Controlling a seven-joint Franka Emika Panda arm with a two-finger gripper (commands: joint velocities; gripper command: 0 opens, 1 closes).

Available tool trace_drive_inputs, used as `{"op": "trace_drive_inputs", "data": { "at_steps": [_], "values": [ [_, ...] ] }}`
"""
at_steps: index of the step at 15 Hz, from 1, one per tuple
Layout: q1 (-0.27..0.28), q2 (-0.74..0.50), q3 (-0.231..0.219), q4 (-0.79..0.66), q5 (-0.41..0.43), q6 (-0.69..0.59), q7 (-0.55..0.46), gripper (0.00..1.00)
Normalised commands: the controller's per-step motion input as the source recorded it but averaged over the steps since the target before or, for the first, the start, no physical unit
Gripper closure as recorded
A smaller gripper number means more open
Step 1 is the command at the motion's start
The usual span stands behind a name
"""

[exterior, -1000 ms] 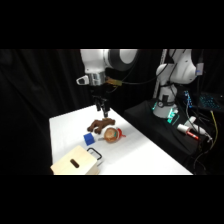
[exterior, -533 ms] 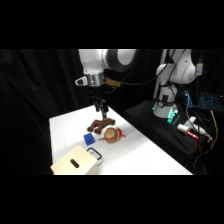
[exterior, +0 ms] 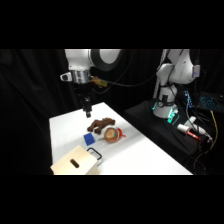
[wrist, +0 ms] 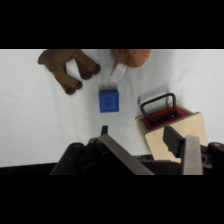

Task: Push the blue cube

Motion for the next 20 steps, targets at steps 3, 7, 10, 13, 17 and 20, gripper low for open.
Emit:
{"op": "trace_drive_inputs", "data": {
  "at_steps": [3,7,10,13,17,20],
  "values": [
    [-0.053,0.28,-0.032,0.43,-0.038,0.01,0.13,0.6],
    [-0.036,0.17,0.002,0.21,-0.007,0.02,0.1,0.93],
    [-0.023,0.07,0.038,-0.03,0.034,0.11,0.05,1.0],
    [-0.038,0.04,0.051,-0.12,0.071,0.25,0.02,0.94],
    [-0.076,0.08,0.08,-0.11,0.137,0.3,-0.03,0.94],
    [-0.096,0.13,0.106,-0.05,0.158,0.25,-0.05,0.94]
  ]
}}
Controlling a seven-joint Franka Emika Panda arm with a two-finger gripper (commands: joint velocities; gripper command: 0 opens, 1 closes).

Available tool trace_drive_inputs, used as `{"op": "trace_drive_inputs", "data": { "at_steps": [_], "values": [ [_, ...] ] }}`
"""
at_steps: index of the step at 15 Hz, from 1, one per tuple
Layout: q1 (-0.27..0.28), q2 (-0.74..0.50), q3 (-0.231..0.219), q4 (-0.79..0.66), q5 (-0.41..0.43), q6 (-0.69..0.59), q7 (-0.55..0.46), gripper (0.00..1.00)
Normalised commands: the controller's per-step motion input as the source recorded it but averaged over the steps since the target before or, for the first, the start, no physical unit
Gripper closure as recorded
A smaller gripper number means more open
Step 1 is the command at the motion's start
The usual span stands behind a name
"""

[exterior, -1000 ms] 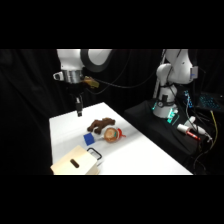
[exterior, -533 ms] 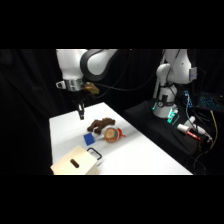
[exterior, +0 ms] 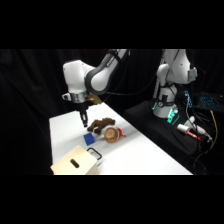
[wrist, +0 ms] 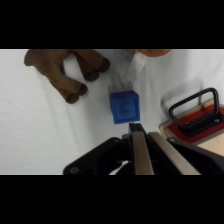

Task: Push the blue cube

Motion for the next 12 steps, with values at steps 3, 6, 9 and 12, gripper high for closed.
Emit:
{"op": "trace_drive_inputs", "data": {
  "at_steps": [3,6,9,12],
  "values": [
    [-0.109,0.16,0.127,-0.01,0.17,0.23,-0.07,0.95],
    [-0.1,0.18,0.127,0.05,0.141,0.21,-0.09,0.95],
    [-0.094,0.16,0.121,0.08,0.125,0.17,-0.09,0.95],
    [-0.098,0.09,0.113,0.07,0.124,0.14,-0.1,0.96]
  ]
}}
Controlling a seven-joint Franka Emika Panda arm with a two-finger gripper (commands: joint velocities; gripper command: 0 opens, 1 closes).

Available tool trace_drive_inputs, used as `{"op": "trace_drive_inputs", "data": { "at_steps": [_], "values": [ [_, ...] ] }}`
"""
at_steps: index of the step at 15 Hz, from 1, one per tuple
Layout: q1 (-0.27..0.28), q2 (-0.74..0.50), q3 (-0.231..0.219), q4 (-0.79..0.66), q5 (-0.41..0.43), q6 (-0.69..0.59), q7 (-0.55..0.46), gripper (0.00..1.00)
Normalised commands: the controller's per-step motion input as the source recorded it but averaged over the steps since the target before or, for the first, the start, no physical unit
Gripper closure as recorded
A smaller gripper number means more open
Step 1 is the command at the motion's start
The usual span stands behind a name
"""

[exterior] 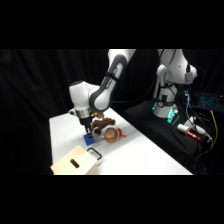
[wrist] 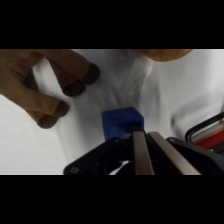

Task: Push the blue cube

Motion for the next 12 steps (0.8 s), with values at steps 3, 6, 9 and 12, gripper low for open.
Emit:
{"op": "trace_drive_inputs", "data": {
  "at_steps": [3,6,9,12],
  "values": [
    [-0.072,-0.1,0.074,-0.05,0.085,0.1,-0.08,0.96],
    [-0.019,-0.4,0.024,-0.19,0.01,-0.03,-0.04,0.96],
    [0.038,-0.45,-0.017,-0.1,-0.039,-0.4,0.05,0.96],
    [0.091,-0.38,-0.045,-0.01,-0.066,-0.53,0.13,0.95]
  ]
}}
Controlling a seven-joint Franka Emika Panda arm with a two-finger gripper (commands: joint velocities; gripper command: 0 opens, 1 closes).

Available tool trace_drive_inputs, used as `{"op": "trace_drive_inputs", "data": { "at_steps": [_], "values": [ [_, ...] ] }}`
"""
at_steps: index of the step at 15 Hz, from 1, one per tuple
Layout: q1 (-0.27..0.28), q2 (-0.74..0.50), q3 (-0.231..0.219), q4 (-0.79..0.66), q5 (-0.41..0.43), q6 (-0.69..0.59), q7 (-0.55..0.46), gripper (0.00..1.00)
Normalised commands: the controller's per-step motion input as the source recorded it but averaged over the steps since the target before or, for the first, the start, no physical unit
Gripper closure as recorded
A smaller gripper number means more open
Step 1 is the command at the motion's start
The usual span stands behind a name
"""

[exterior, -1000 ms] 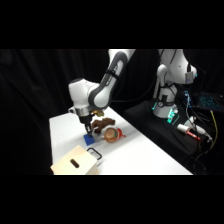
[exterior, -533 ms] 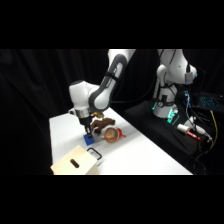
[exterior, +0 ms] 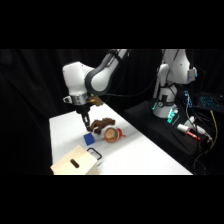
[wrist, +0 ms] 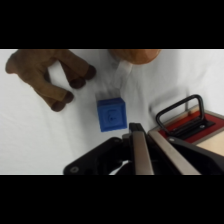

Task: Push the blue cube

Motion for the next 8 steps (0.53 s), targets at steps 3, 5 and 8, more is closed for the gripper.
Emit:
{"op": "trace_drive_inputs", "data": {
  "at_steps": [3,5,8],
  "values": [
    [0.138,-0.29,-0.075,0.05,-0.137,-0.41,0.21,0.95],
    [0.132,-0.2,-0.073,0.08,-0.153,-0.29,0.19,0.94],
    [0.089,-0.18,-0.048,0.03,-0.081,-0.19,0.11,0.95]
  ]
}}
